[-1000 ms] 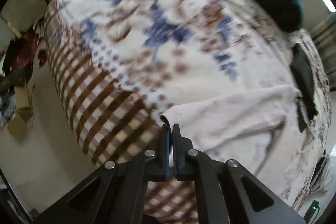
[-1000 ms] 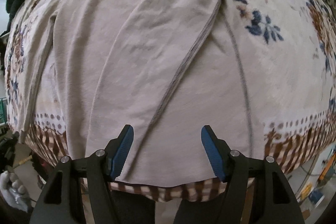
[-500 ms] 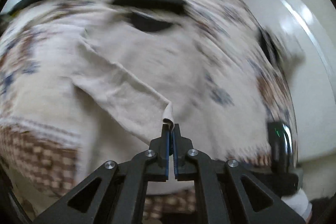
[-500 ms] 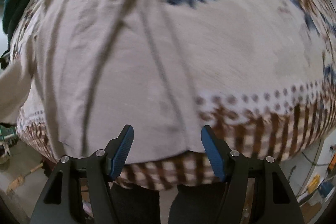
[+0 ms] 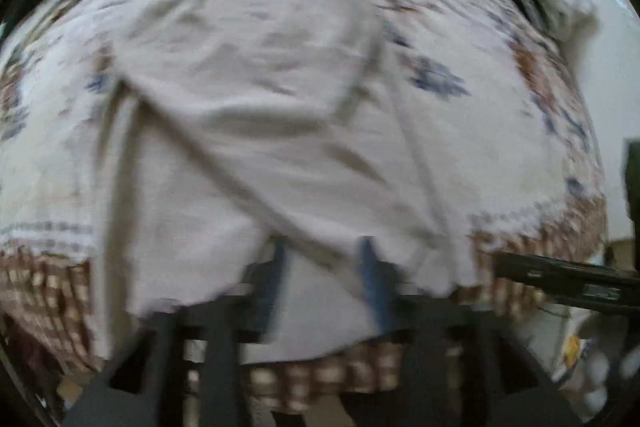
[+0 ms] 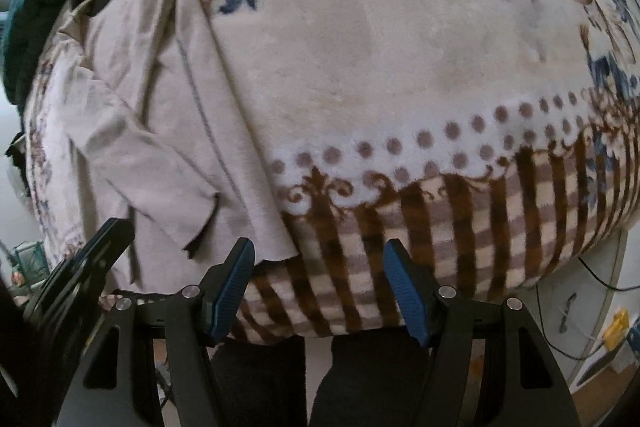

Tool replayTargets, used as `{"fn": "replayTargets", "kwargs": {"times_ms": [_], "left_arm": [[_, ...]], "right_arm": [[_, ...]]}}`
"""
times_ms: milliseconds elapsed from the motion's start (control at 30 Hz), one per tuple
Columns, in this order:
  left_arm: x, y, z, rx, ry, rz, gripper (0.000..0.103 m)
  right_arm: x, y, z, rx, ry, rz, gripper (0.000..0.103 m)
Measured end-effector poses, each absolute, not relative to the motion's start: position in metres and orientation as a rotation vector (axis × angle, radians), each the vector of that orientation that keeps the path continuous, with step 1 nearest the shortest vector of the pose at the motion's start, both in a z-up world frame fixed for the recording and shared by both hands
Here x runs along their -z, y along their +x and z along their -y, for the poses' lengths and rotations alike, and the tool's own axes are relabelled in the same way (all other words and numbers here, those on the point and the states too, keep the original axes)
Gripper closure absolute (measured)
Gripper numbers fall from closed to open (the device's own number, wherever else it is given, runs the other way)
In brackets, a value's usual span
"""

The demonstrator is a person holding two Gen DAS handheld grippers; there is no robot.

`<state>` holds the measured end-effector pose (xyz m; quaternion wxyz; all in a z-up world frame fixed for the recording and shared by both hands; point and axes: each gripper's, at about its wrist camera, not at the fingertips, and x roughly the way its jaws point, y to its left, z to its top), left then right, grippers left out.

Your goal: Fold small clothes

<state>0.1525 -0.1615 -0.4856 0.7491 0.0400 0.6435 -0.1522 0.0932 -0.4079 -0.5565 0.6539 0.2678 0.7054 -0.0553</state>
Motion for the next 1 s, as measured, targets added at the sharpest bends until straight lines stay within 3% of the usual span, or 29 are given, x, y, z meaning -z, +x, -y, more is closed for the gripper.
{"fn": "replayTargets", "kwargs": {"times_ms": [33, 233, 367, 533, 567, 600, 633, 667, 700, 733, 1000], "left_arm": [[0.484, 0.158, 0.146, 0.299, 0.075, -1.408, 0.030], [0.484, 0.160, 0.035, 0.051, -0.096, -1.442, 0.030], [0.507, 0.139, -0.032, -0.084, -0.189, -1.503, 0.030], [0.540, 0.122, -0.050, -0.023, -0.242, -1.599, 0.033], [0.544, 0.120, -0.048, 0.000, -0.252, -1.599, 0.038], [0.546, 0.119, -0.047, 0.021, -0.266, -1.591, 0.061], [0.546, 0.118, -0.045, 0.040, -0.282, -1.585, 0.090], [0.545, 0.116, -0.045, 0.055, -0.308, -1.579, 0.100], [0.544, 0.115, -0.041, 0.061, -0.337, -1.564, 0.101], [0.541, 0.114, -0.035, 0.056, -0.353, -1.547, 0.101], [0.480, 0.127, -0.077, 0.023, -0.600, -1.514, 0.101]], "right_arm": [[0.553, 0.093, 0.413, 0.114, 0.610, -1.594, 0.034], [0.547, 0.098, 0.427, 0.071, 0.625, -1.592, 0.034], [0.574, 0.091, 0.431, 0.020, 0.673, -1.655, 0.034], [0.593, 0.072, 0.439, -0.015, 0.720, -1.695, 0.035], [0.592, 0.068, 0.442, -0.021, 0.720, -1.695, 0.036], [0.591, 0.066, 0.442, -0.027, 0.719, -1.693, 0.045], [0.590, 0.063, 0.444, -0.033, 0.721, -1.693, 0.065], [0.588, 0.059, 0.447, -0.040, 0.726, -1.698, 0.075], [0.587, 0.061, 0.443, -0.039, 0.732, -1.698, 0.090], [0.583, 0.058, 0.445, -0.042, 0.742, -1.690, 0.097], [0.540, 0.075, 0.446, -0.086, 0.780, -1.623, 0.100]]}}
